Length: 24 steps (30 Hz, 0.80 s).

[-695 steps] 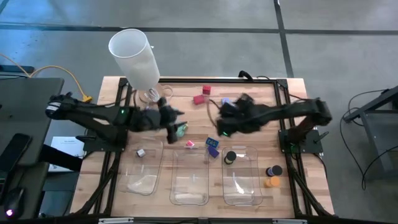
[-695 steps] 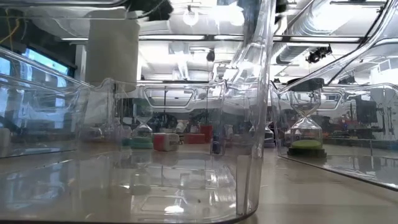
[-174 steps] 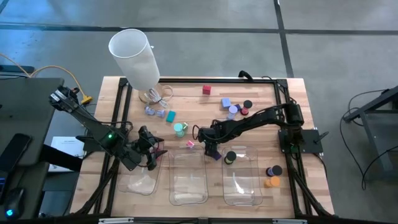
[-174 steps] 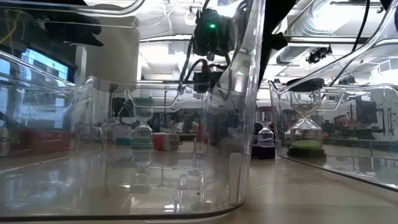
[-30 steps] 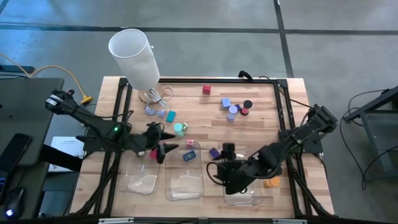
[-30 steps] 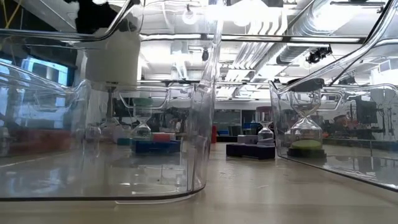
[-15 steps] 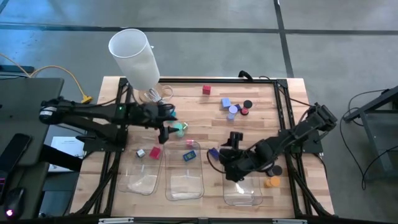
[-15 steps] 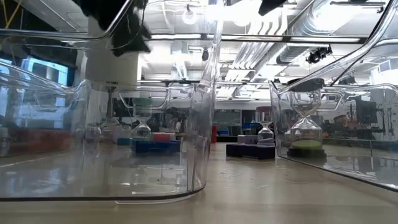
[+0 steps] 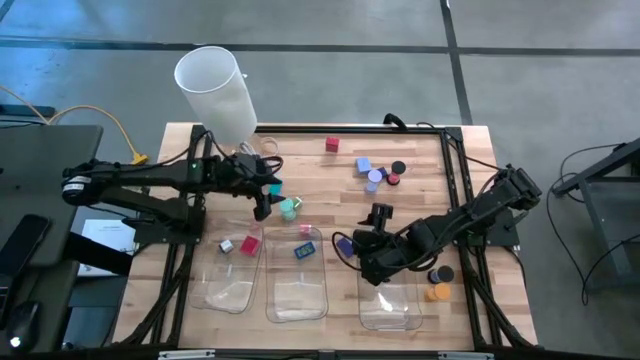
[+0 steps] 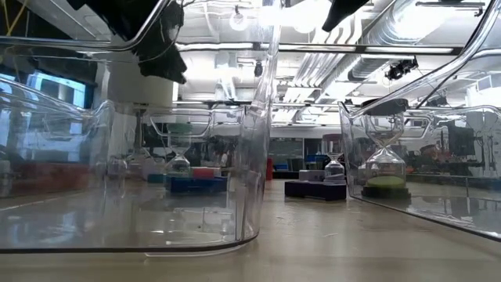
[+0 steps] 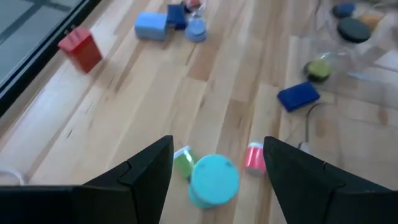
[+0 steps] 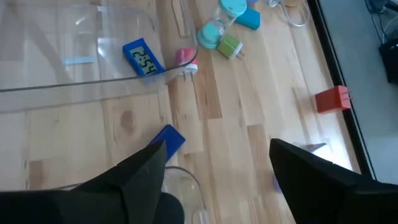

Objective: Pick & Place Office items
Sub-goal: Put the blue hourglass into the right bin

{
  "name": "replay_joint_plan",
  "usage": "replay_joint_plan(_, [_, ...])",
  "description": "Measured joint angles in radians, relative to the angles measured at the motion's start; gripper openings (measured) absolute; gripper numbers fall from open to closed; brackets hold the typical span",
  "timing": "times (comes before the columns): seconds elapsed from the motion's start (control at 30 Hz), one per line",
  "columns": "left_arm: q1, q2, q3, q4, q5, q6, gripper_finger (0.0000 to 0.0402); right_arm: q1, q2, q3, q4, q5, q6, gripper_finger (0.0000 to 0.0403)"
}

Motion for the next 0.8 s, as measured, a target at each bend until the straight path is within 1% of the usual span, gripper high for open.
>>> replay_joint_plan(0.3, [-0.049,0.000,0.000,0.000,-0.013,0.034,0.0242,0.008,0.000,0.000,-0.006,0.002,0.045,0.0276])
replay_joint_plan(0.57, [-0.058,0.002,0.000,-0.003,-0.014,0.034,0.0242,0.016,0.000,0.000,-0.006,-0.001,0.082,0.0276])
replay_joint_plan(0.73, [-0.058,0.031,0.000,-0.003,-0.013,0.047,0.0243,0.040,0.000,0.000,-0.005,-0.003,0.082,0.0276])
replay_joint_plan(0.8, [-0.058,0.058,0.000,-0.004,-0.013,0.049,0.0252,0.048,0.000,0.000,0.005,-0.005,0.082,0.0276])
